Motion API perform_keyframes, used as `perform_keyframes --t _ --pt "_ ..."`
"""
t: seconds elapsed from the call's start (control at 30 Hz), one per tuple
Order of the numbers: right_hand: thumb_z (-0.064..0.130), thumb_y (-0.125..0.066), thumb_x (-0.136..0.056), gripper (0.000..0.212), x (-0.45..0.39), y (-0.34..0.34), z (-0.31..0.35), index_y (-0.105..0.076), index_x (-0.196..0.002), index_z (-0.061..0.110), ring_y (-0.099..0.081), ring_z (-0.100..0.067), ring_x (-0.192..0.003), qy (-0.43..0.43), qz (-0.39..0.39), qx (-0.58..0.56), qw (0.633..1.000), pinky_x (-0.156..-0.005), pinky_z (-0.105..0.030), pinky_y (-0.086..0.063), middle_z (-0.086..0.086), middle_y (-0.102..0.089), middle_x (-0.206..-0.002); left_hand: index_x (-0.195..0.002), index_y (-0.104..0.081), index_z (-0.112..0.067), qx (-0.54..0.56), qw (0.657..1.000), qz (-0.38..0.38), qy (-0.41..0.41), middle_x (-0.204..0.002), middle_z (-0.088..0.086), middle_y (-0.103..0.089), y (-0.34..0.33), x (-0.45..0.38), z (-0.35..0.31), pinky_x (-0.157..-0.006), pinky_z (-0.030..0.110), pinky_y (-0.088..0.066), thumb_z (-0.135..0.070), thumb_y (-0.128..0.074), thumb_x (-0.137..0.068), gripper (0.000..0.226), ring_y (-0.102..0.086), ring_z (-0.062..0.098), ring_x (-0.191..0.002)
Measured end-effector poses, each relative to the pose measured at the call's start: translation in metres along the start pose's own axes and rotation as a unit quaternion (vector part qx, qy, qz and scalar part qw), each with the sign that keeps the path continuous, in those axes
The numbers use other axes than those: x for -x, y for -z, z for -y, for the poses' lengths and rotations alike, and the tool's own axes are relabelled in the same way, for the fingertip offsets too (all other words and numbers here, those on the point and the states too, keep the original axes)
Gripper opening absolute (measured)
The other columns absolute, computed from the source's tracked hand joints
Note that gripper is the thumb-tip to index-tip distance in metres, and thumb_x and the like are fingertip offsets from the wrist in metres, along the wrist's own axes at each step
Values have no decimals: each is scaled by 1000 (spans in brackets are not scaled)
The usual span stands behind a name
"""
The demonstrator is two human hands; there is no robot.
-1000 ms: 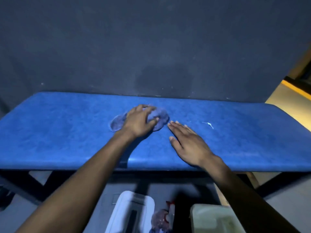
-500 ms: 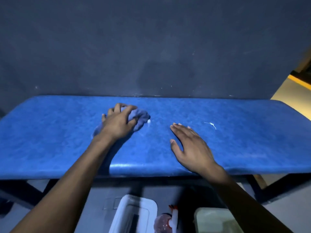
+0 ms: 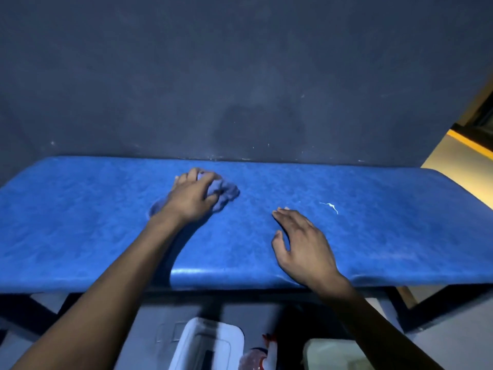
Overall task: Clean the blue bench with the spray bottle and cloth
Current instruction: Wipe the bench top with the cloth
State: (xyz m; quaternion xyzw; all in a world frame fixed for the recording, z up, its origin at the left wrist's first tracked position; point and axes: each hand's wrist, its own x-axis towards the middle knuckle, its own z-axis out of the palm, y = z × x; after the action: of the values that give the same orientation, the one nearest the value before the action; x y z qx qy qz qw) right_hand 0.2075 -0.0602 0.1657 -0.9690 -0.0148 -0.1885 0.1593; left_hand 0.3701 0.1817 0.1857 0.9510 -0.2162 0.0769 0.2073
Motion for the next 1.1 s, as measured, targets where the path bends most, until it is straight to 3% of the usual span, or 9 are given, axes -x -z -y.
perform_keyframes --t 0.13,0.27,0.33,0.47,0.57,0.7,0.87,0.97,1.1 --pt "34 -42 -88 53 1 1 -1 -63 -133 16 -50 -12 -135 -2 -9 7 1000 -112 -26 -35 2 -60 -141 -136 -57 -23 -10 1000 11 0 -142 18 -50 -21 -21 -49 -110 46 -38 -45 -42 -82 60 -49 42 -130" --pt "37 -39 -88 55 2 1 -3 -63 -134 16 -50 -13 -135 1 -7 6 1000 -113 -27 -35 2 -60 -141 -136 -52 -33 27 992 60 -109 -136 7 -50 -7 42 -56 -105 46 -43 -48 -41 -87 52 -50 33 -123" --pt "38 -38 -87 57 1 0 -3 -63 -134 16 -51 -13 -135 -1 -9 4 1000 -113 -26 -35 2 -61 -141 -128 -54 -37 61 990 59 -115 -134 -1 -51 3 74 -45 -105 44 -42 -49 -44 -85 45 -50 26 -123" --pt "39 -37 -87 58 -1 -3 -3 -62 -135 17 -49 -11 -137 -1 -7 7 1000 -114 -28 -37 4 -59 -142 -138 -52 -30 25 999 21 -3 -143 8 -45 3 28 -13 -109 46 -38 -47 -39 -81 62 -44 35 -130" --pt "38 -38 -86 57 -2 -3 -3 -63 -134 18 -49 -10 -136 0 -14 15 1000 -113 -26 -36 4 -60 -141 -138 -53 -24 18 998 5 53 -145 16 -44 -11 -30 -28 -108 44 -38 -37 -51 -92 48 -42 40 -131" --pt "36 -40 -86 56 1 -1 -4 -64 -132 17 -52 -12 -134 7 -13 19 1000 -112 -29 -39 3 -61 -141 -133 -56 -27 61 996 51 -40 -141 12 -47 -28 -20 -67 -109 45 -39 -33 -53 -87 46 -43 37 -131" --pt "35 -40 -85 55 1 -1 -3 -65 -131 18 -53 -12 -132 0 -22 21 1000 -110 -24 -36 4 -62 -139 -119 -56 -38 109 985 51 -123 -133 -4 -52 2 72 -43 -107 41 -40 -41 -50 -87 33 -49 22 -127" --pt "36 -39 -85 56 2 -1 -1 -65 -132 19 -52 -11 -133 -4 -22 30 999 -111 -25 -37 5 -61 -140 -124 -60 -33 100 990 32 -90 -134 1 -52 7 53 -16 -108 41 -38 -47 -45 -85 44 -49 27 -127" --pt "34 -41 -84 55 1 0 1 -66 -130 19 -54 -12 -131 -7 -30 31 999 -109 -26 -39 4 -63 -137 -136 -55 -26 55 998 24 14 -143 11 -45 -12 -11 -34 -109 44 -36 -35 -53 -95 42 -41 36 -133"
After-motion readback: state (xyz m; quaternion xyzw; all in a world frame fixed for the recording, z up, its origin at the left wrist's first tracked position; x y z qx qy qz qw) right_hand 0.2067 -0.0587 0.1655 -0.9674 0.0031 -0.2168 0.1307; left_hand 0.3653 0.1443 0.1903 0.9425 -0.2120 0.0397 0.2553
